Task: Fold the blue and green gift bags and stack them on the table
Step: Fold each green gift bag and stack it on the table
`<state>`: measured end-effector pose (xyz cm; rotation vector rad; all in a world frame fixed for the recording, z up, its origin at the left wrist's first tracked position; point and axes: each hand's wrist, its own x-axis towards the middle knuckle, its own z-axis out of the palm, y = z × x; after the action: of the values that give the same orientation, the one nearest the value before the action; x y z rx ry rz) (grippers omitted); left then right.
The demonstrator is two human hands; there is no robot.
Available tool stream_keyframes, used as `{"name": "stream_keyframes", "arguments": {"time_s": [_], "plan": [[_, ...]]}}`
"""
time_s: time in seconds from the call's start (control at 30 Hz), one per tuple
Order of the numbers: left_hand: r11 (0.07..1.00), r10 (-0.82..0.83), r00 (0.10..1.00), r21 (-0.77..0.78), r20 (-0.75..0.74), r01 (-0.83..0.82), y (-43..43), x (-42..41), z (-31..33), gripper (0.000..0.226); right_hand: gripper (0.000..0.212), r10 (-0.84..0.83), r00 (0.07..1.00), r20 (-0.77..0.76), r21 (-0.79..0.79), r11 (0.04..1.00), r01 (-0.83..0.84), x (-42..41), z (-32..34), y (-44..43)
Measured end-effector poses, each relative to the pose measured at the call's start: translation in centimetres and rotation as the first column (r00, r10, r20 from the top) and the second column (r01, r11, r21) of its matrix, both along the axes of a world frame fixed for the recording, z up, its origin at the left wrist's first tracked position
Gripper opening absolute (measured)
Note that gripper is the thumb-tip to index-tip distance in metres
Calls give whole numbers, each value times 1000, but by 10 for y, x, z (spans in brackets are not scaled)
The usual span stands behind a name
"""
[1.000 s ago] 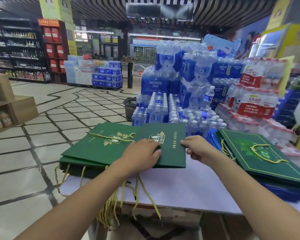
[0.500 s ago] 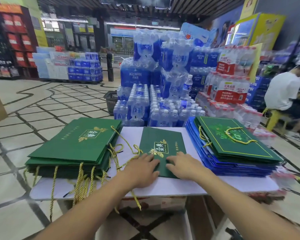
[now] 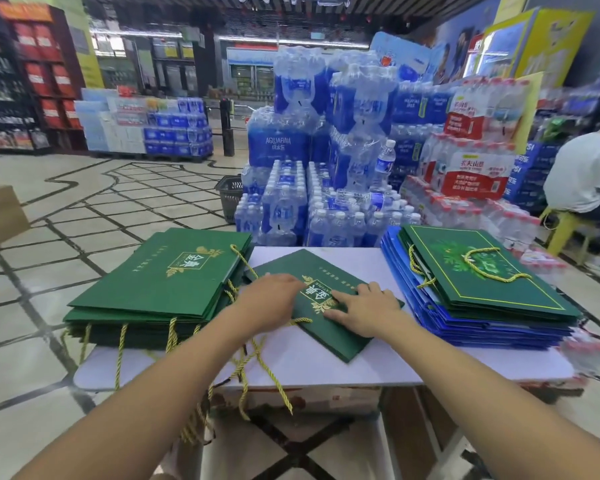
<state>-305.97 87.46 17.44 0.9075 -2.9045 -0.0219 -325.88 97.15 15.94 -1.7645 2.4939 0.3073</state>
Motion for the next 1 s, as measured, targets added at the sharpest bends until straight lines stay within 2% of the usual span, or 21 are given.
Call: {"name": "stream_keyframes", "arguments": {"time_s": [0.13, 0.2, 0.27, 0.4, 0.57, 0.63, 0.73, 0.83, 0.93, 1.0], "plan": [[997, 74, 991, -35, 111, -71, -35, 6, -11, 43, 65, 119, 986, 116, 79, 989, -129, -25, 13, -3], [997, 73, 977, -32, 202, -68, -36, 3, -14, 37, 54, 87, 992, 90, 43, 995, -91, -31, 16, -5], [998, 60, 973, -19, 222, -57, -28, -1, -17, 37, 47, 5, 999, 39, -19, 1000, -4, -29, 11, -7], [994, 38, 984, -110, 174, -19, -18, -2, -21, 41, 68, -27, 993, 117, 0, 1000, 28, -21, -1, -12], [998, -43, 986, -37, 161, 49, -13, 2, -25, 42, 69, 14, 979, 203, -47, 999, -4, -44, -4, -17], [999, -45, 990, -21, 130, 48, -14, 5, -25, 43, 56, 79, 971, 224, -137, 989, -49, -42, -1, -14], [999, -37, 992, -5, 117, 38, -16, 7, -27, 44, 32, 267, 913, 309, -297, 939, -174, -22, 7, -3], [1000, -14, 995, 18, 94, 13, -12, 9, -29, 47, 16, 401, 882, 249, -256, 905, -340, -5, 6, 7], [999, 32, 996, -17, 87, -30, -7, 12, -28, 46, 8, 416, 896, 157, -258, 893, -370, -5, 6, 13], [996, 45, 997, -80, 59, -40, -5, 13, -24, 43, 10, 431, 893, 126, -269, 882, -388, -6, 4, 15]]}}
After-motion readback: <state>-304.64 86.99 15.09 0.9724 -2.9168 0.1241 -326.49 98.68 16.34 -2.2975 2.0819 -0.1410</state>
